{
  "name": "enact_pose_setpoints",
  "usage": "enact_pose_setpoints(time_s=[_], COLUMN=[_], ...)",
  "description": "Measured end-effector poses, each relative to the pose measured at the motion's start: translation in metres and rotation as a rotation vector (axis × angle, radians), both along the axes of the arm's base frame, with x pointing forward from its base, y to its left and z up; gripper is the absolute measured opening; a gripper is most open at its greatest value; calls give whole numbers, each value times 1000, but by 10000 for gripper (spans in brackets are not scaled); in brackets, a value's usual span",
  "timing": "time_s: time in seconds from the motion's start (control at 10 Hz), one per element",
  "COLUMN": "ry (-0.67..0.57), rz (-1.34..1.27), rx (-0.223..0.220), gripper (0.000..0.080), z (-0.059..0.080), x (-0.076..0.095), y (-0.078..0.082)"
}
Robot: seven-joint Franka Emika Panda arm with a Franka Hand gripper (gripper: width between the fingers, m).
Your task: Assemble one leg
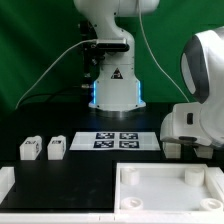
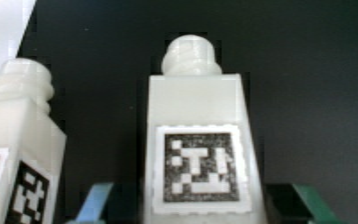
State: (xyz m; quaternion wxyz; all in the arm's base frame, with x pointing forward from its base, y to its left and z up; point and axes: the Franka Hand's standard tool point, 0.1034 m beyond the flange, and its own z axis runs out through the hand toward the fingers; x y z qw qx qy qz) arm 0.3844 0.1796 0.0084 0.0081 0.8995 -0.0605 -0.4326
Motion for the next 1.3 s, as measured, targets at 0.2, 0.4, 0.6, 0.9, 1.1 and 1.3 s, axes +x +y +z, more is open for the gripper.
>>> enact_pose_setpoints(time_s=[0.2, 0.4, 0.6, 0.9, 1.1, 1.3], ry=[0, -2, -76, -316, -551, -746], rz=[0, -1, 7, -23, -32, 24], rx=[0, 0, 15, 45, 40, 14], gripper=[290, 291, 291, 291, 292, 292], z=[0, 1, 35, 101, 143, 153], x=[0, 1, 28, 82, 93, 89], y=[0, 0, -7, -22, -31, -23])
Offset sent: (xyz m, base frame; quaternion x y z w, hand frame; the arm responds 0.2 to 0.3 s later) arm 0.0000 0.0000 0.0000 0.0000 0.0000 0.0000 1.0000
